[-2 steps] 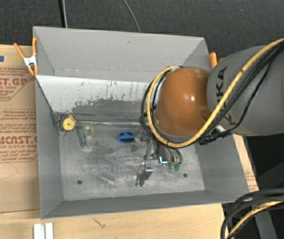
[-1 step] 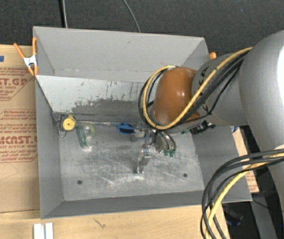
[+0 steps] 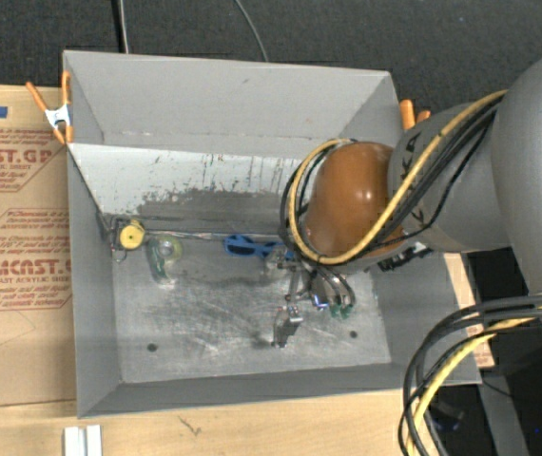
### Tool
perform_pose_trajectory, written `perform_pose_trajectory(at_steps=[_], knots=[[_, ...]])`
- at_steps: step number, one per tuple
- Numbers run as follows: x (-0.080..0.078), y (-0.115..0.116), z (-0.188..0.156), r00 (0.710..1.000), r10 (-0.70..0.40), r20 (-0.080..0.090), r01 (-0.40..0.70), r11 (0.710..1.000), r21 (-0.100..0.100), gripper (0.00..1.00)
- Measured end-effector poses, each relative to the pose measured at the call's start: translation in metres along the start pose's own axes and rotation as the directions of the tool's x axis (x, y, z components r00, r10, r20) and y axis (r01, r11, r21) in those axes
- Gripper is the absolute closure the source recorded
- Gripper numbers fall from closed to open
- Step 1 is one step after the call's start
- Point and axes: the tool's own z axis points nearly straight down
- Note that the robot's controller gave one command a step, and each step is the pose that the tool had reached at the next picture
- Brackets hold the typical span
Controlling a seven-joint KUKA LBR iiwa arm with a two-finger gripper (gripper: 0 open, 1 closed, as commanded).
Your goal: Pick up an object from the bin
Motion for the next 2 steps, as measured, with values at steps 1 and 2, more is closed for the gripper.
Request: perform_pose_trajectory(at_steps=[1, 2], knots=[[-0.069, -0.038, -0.001, 0.999, 0.031, 0.008, -0.031, 1.000, 0.001, 0.00], [-0.071, -0.017, 0.026, 0.992, 0.127, 0.020, -0.127, 0.992, 0.001, 0.00]])
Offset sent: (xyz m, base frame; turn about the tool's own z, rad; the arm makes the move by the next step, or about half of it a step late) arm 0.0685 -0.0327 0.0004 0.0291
